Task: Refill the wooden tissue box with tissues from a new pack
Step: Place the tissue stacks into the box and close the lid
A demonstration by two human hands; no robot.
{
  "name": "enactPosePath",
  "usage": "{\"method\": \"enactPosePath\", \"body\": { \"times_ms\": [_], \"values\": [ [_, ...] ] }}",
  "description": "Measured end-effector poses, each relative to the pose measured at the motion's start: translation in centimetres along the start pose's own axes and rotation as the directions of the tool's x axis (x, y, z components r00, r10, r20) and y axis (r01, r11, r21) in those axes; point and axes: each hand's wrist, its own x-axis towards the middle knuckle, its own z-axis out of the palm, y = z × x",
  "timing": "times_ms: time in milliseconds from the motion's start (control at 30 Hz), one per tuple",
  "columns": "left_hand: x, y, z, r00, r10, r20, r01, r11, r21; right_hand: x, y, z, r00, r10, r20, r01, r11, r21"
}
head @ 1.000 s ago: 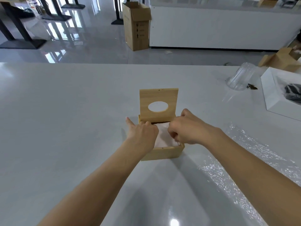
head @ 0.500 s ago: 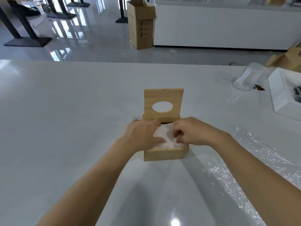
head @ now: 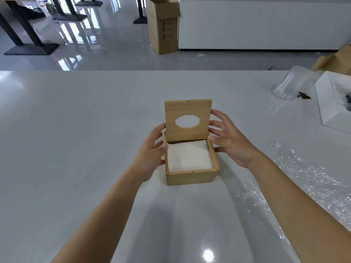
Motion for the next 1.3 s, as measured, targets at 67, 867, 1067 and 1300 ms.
{"method": "enactPosePath", "body": {
  "times_ms": [67, 867, 1067, 1300],
  "values": [
    [0.0, -0.1, -0.1, 1.0, 0.004, 0.005, -0.004, 0.999, -0.049, 0.0, -0.2, -0.1, 1.0, 0.015, 0.0, -0.015, 0.998, 0.053],
    [-2.2, -2.3, 0.6, 0.977, -0.004, 0.213, 0.045, 0.982, -0.186, -2.0, 3.7, 1.4, 0.989, 0.096, 0.11, -0.115, 0.977, 0.178],
    [-1.9, -3.1, 0.2, 0.984, 0.005, 0.18, 0.017, 0.993, -0.12, -2.4, 4.3, 1.8, 0.996, 0.067, 0.066, -0.074, 0.99, 0.117],
    [-1.7, -3.4, 0.2, 0.985, 0.008, 0.173, 0.019, 0.988, -0.154, -2.5, 4.8, 2.3, 0.997, 0.072, 0.009, -0.073, 0.99, 0.124]
  ]
}}
